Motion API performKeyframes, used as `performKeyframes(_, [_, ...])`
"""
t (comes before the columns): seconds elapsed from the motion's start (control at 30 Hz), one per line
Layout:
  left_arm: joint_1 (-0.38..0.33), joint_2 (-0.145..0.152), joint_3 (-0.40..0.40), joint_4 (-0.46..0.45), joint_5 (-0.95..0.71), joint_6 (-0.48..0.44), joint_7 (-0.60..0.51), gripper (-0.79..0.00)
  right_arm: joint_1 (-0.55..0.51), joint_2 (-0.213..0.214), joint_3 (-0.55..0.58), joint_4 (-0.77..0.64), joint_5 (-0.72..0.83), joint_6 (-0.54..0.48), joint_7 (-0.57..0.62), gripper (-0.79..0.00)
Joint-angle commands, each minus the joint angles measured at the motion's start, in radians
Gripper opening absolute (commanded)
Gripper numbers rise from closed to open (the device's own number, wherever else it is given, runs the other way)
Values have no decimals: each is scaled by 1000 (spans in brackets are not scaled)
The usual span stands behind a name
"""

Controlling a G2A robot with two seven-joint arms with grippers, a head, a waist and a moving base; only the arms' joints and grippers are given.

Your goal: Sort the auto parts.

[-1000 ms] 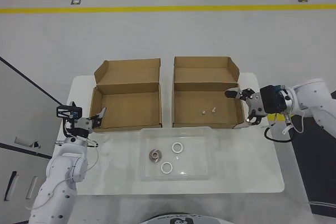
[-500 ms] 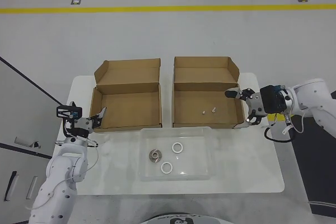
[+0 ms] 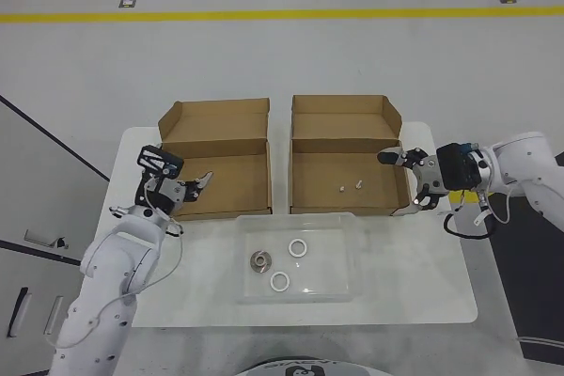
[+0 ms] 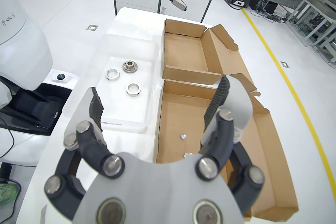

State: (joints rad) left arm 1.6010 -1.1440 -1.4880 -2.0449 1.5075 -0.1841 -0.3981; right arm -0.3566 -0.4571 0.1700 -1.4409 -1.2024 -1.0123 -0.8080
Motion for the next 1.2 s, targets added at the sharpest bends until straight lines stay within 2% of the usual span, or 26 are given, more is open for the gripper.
performKeyframes(0.0, [-28,-1,28,-16,11,-29,-51,0,0,0,0,0,0,0,0,0])
performKeyframes(0.23, [-112,-3,128,-71,25,-152,-225,0,0,0,0,0,0,0,0,0])
performKeyframes(0.43, [-137,-1,196,-103,23,-285,-364,0,0,0,0,0,0,0,0,0])
performKeyframes(0.5, [-143,-4,209,-114,-29,-283,-421,0,0,0,0,0,0,0,0,0])
performKeyframes(1.1, [-145,-4,209,-117,-35,-281,-426,0,0,0,0,0,0,0,0,0])
performKeyframes(1.17, [-150,-2,218,-129,-28,-305,-439,0,0,0,0,0,0,0,0,0])
